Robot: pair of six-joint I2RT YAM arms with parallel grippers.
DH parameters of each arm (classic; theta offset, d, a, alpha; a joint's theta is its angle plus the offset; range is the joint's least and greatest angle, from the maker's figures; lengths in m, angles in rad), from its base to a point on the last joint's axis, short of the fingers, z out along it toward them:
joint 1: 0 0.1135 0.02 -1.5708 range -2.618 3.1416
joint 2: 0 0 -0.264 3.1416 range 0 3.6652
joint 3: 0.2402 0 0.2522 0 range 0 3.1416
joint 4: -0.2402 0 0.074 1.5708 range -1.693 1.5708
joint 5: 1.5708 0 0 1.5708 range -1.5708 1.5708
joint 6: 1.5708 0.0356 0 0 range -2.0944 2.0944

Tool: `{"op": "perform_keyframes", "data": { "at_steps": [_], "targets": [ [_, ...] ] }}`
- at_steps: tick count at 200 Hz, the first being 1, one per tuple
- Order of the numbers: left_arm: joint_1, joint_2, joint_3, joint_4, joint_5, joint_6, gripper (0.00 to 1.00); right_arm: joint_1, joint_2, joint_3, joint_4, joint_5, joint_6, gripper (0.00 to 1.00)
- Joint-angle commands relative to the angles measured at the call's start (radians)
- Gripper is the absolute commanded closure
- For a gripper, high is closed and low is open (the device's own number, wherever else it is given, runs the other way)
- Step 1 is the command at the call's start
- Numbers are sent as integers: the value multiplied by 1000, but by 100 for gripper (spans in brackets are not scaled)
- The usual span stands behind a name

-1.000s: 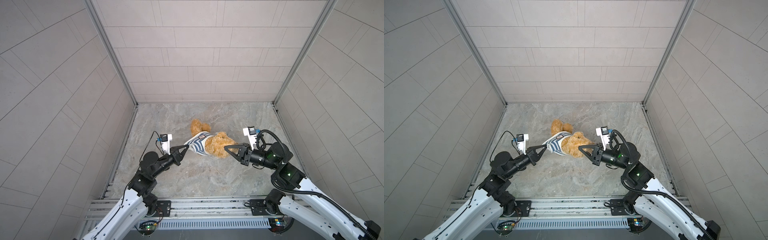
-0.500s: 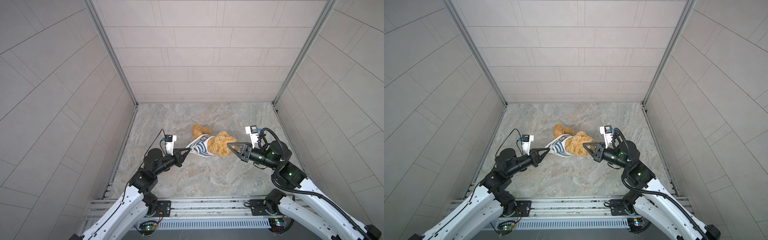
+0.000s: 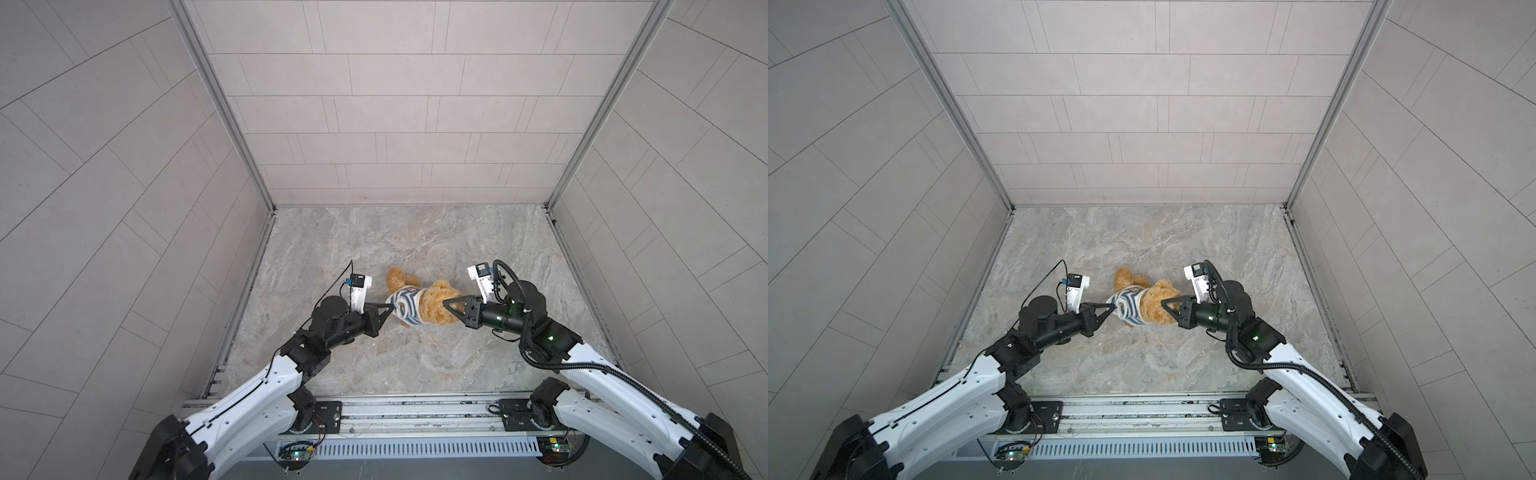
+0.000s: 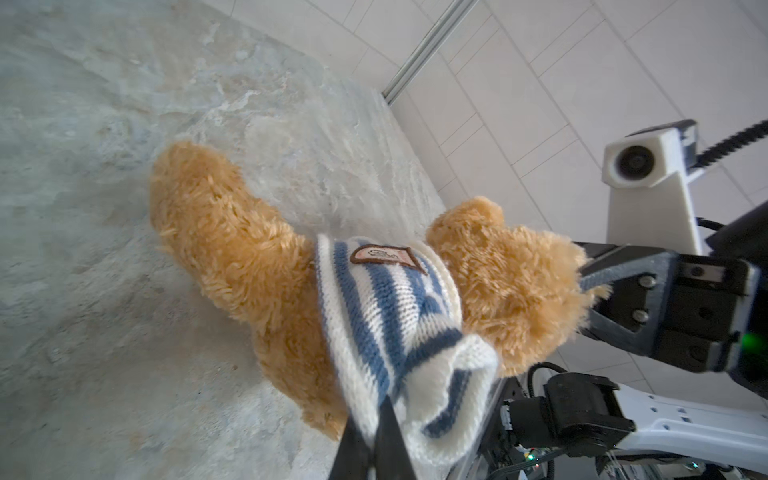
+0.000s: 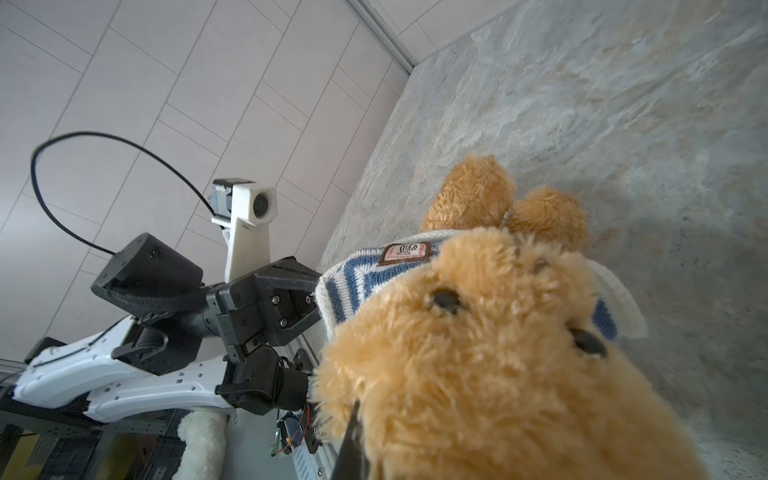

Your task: Dress the teddy bear

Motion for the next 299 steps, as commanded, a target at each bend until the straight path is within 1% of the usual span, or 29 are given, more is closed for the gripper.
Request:
{"op": "perform_keyframes", "data": {
  "at_steps": [1,17,38,47,54,64,91,120,142,161,173,194,214,234,258,276,299],
  "targets": [
    [-4,58,19,-7,-77,12,96,-5,8,-7,52,-28,-65,100],
    [-4,86,36,-60,-99,19,85,-1,19,-15,19,-30,-99,100],
    [-4,66,50,-120,-109,27,65,12,30,-29,11,-45,-127,100],
    [-4,47,63,-161,-126,41,58,25,34,-35,11,-44,-141,100],
    [-4,32,76,-189,-137,53,55,37,37,-37,9,-43,-154,100],
    [-4,18,96,-225,-148,72,52,61,45,-34,-7,-37,-178,100],
    [-4,30,148,-250,-129,97,53,147,83,0,-112,-1,-273,100],
    [-5,111,189,-209,-101,113,57,199,110,-5,-170,27,-317,100],
    [-9,218,230,-181,-61,122,58,201,91,-51,-152,25,-294,100],
    [-27,298,281,-216,-79,146,58,199,32,-114,-140,83,-265,100],
    [-40,322,298,-215,-94,151,57,191,8,-149,-142,107,-245,100],
    [-45,339,320,-199,-89,152,57,173,-12,-200,-139,125,-204,100],
    [-45,358,386,-231,-91,185,57,172,-25,-223,-138,146,-183,100],
    [-45,401,475,-283,-116,235,56,165,-24,-205,-184,185,-193,100],
    [-45,499,592,-372,-209,298,56,118,-26,-187,-218,218,-194,100],
    [-44,555,609,-375,-265,304,56,76,-37,-159,-256,240,-220,93],
    [-45,646,625,-413,-354,322,58,11,-33,-119,-266,220,-254,79]
  ]
}}
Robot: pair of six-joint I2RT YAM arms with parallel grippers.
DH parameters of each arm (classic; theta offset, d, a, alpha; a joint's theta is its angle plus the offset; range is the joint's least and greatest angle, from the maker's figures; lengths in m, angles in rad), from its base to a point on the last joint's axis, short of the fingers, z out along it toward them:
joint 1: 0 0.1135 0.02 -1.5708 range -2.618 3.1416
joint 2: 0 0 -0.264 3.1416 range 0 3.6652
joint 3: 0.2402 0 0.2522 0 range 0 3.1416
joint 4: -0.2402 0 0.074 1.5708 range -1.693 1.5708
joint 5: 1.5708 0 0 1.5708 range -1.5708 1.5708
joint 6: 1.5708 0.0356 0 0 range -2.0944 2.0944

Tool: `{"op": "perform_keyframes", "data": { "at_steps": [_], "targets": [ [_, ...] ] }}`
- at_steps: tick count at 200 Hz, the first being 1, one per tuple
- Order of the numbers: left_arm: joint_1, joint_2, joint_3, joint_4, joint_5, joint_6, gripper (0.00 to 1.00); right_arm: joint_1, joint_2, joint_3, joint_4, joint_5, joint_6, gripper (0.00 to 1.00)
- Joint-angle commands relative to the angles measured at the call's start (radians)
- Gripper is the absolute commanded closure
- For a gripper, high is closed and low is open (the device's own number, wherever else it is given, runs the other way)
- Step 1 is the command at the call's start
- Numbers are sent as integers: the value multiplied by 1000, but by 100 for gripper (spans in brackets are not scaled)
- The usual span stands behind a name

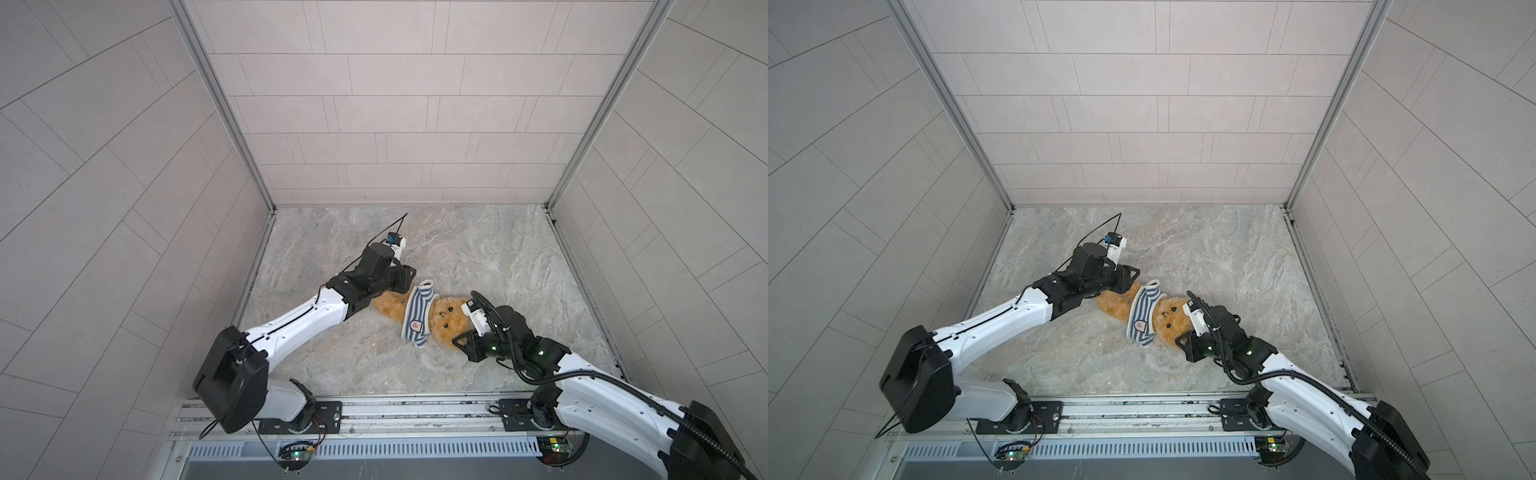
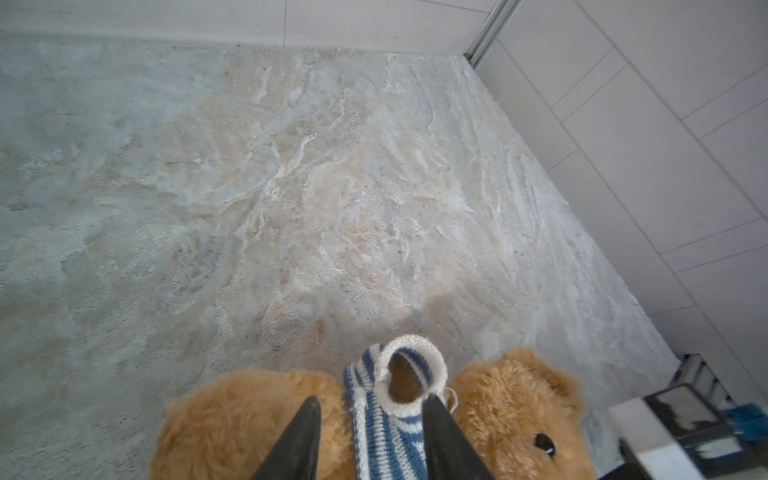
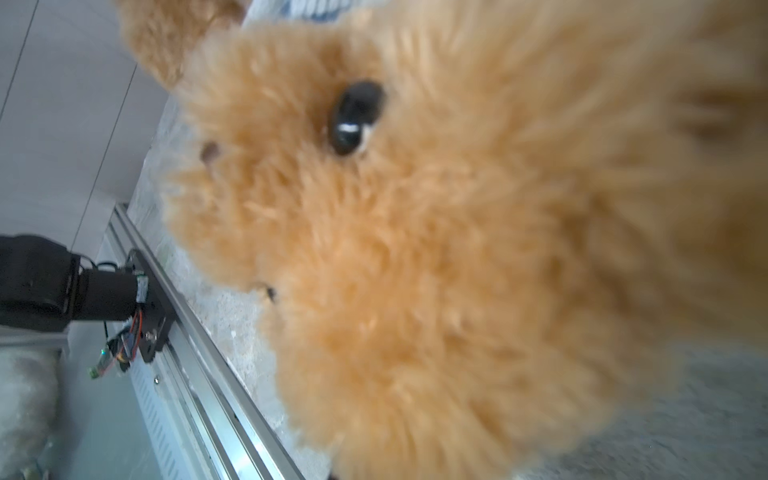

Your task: Dress the teddy bear

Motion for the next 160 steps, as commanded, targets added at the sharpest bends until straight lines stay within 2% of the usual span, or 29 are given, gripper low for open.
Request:
{"op": "perform_keyframes", "data": {
  "at_steps": [1,21,49,87,121,139,160],
  "targets": [
    [-2,83,11,-97,-126,50,58,-54,-8,57,-28,19,-35,79],
    [-2,115,-11,-101,-172,50,60,-112,36,115,-47,-16,-92,73],
    [-1,102,-76,-92,-177,39,62,-174,141,229,-75,-25,-187,68],
    [-1,24,-213,-58,-151,-18,63,-194,275,389,-77,-12,-247,60],
    [-2,-70,-387,73,-20,-140,63,-192,292,481,-118,18,-259,41],
    [-7,-118,-484,184,75,-230,63,-183,248,494,-135,39,-261,37],
    [-29,-186,-574,318,131,-321,63,-155,203,488,-155,48,-258,36]
  ]
}}
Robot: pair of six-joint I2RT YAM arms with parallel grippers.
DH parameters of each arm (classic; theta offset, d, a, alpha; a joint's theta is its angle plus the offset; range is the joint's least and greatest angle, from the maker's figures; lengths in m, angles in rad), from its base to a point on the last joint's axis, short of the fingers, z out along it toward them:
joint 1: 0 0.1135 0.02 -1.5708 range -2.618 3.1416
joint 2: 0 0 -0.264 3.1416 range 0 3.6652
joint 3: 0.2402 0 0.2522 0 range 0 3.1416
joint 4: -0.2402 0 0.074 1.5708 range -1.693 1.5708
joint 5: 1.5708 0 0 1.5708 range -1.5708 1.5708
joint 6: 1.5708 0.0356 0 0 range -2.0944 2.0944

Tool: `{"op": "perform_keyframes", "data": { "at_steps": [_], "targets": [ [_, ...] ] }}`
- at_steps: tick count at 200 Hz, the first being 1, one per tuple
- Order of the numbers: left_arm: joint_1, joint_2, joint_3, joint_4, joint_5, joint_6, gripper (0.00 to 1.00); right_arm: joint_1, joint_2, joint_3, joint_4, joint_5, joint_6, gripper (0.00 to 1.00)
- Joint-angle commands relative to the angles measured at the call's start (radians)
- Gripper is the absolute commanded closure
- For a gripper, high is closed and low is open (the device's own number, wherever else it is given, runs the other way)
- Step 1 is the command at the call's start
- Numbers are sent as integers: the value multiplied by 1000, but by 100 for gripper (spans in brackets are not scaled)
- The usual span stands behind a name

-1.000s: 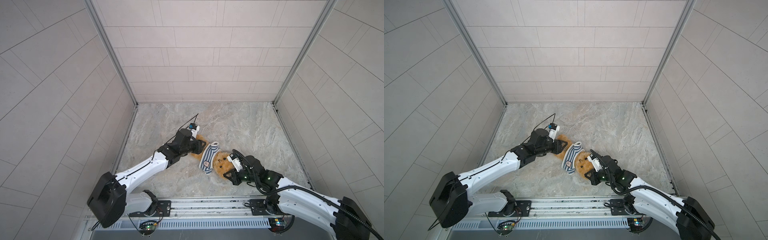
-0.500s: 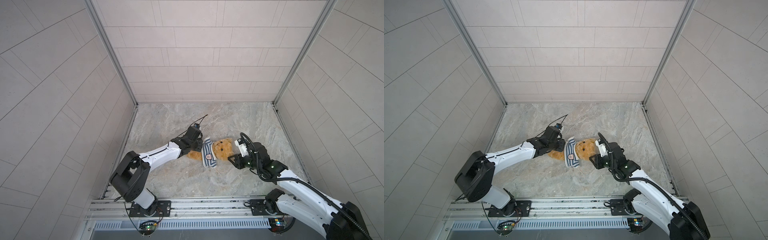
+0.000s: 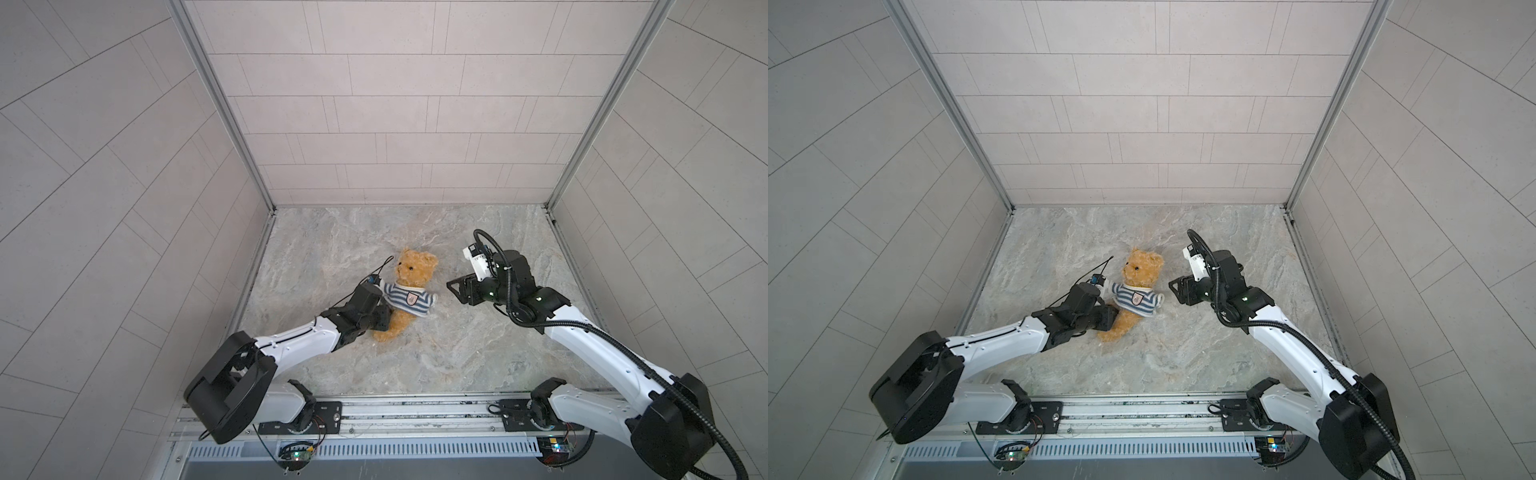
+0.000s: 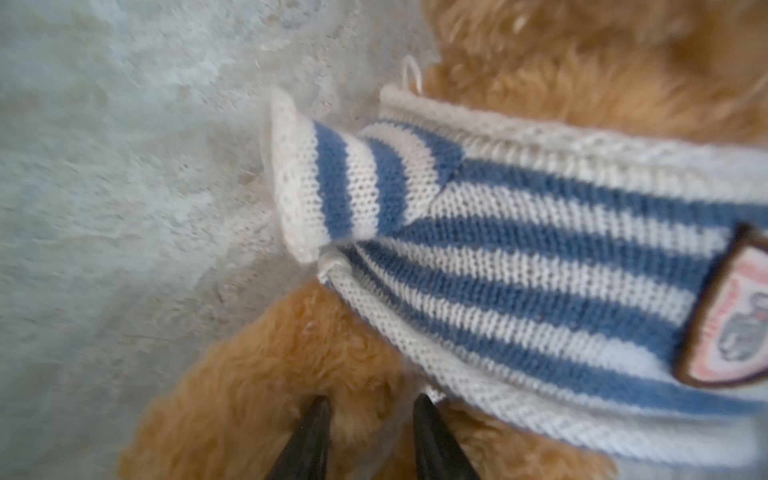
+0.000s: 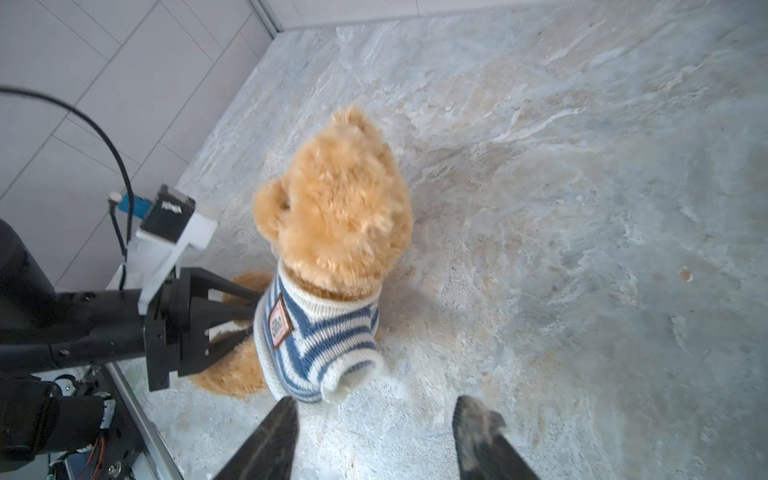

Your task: Dress the teddy bear

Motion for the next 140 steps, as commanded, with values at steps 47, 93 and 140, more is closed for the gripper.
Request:
{"op": "perform_keyframes", "data": {
  "at_steps": [47,93,140],
  "targets": [
    [-42,-165,-178,300,214,-246,63,198,-82,-30,-50,104,20,33],
    [-24,-299,-139,139,171,-202,63,243,-122,-78,-41,151,46,36],
    [71,-281,-10,-56,123,-30,62,248,-165,-96,-36,155,46,37]
  ]
}}
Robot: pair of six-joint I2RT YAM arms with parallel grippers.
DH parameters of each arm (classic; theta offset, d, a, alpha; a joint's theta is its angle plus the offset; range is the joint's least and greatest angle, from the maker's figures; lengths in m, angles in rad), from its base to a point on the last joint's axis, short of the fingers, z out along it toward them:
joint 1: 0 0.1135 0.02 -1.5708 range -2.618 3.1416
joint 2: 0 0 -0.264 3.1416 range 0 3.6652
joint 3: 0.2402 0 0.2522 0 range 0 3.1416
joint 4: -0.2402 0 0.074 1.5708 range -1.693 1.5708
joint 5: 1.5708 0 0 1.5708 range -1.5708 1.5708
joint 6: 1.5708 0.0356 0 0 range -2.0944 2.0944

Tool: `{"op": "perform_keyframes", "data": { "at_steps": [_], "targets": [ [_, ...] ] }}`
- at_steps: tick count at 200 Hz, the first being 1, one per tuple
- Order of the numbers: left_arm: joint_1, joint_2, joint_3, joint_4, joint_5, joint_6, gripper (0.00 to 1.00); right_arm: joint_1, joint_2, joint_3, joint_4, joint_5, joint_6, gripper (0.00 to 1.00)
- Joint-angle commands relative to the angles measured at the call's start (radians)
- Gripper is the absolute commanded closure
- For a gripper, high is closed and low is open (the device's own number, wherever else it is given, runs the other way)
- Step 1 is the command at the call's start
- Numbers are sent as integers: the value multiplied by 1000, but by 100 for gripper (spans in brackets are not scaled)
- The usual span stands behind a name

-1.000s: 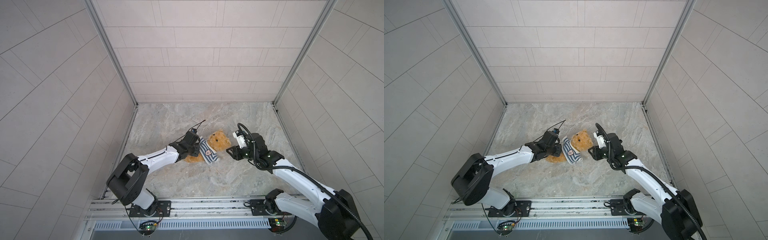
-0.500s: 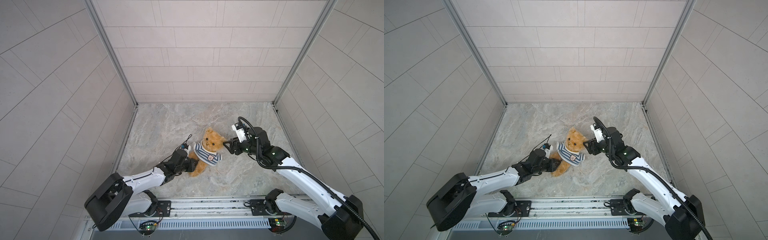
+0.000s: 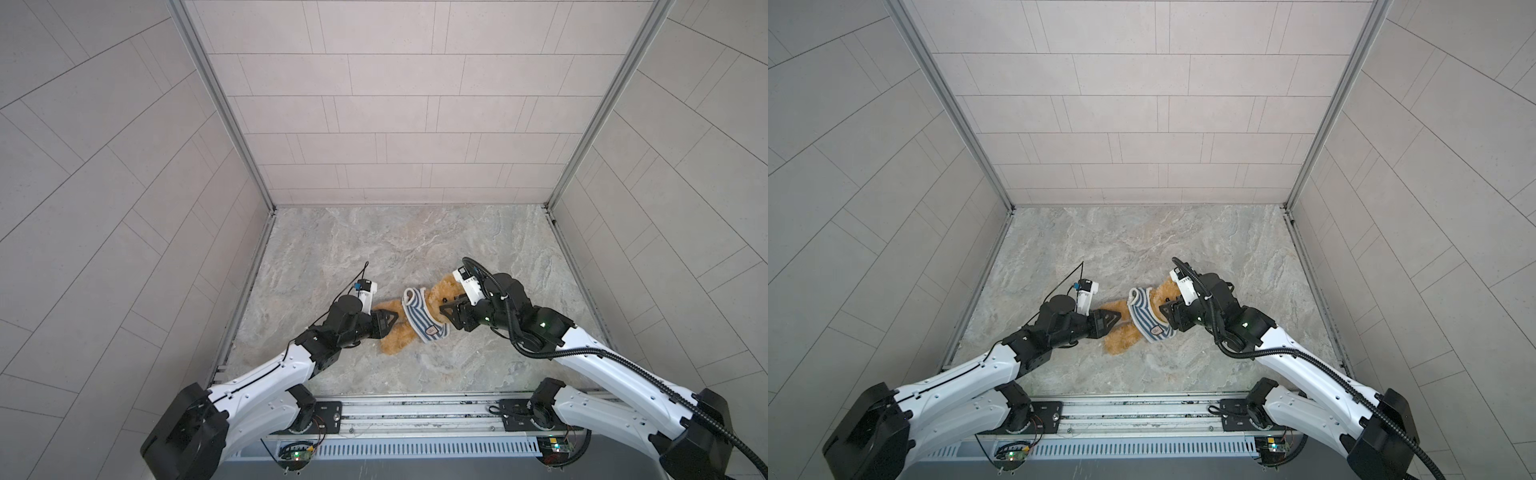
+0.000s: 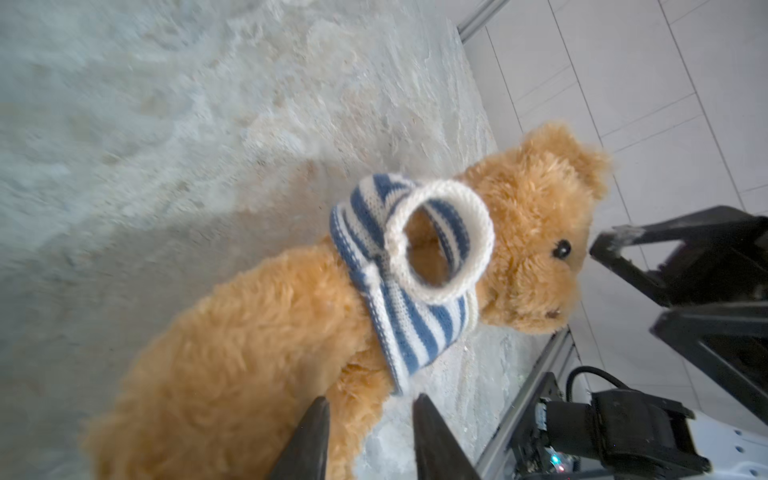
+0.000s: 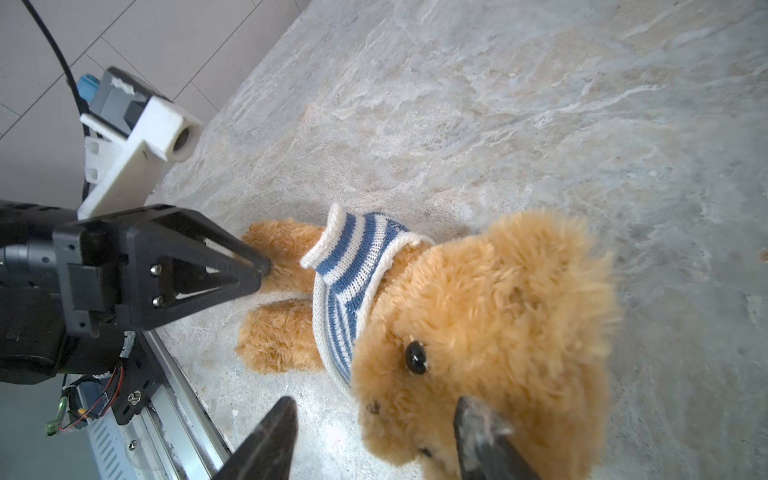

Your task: Dress the teddy bear

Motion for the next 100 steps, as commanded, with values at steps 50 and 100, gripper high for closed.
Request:
{"op": "perform_keyframes", "data": {
  "at_steps": [50,100],
  "targets": [
    [44,174,164,-128,-12,183,63,11,-82,-43,-39,6,12,37],
    [32,248,154,-111,-4,176,66,59,-63,-81,-67,-67,-4,38]
  ]
}}
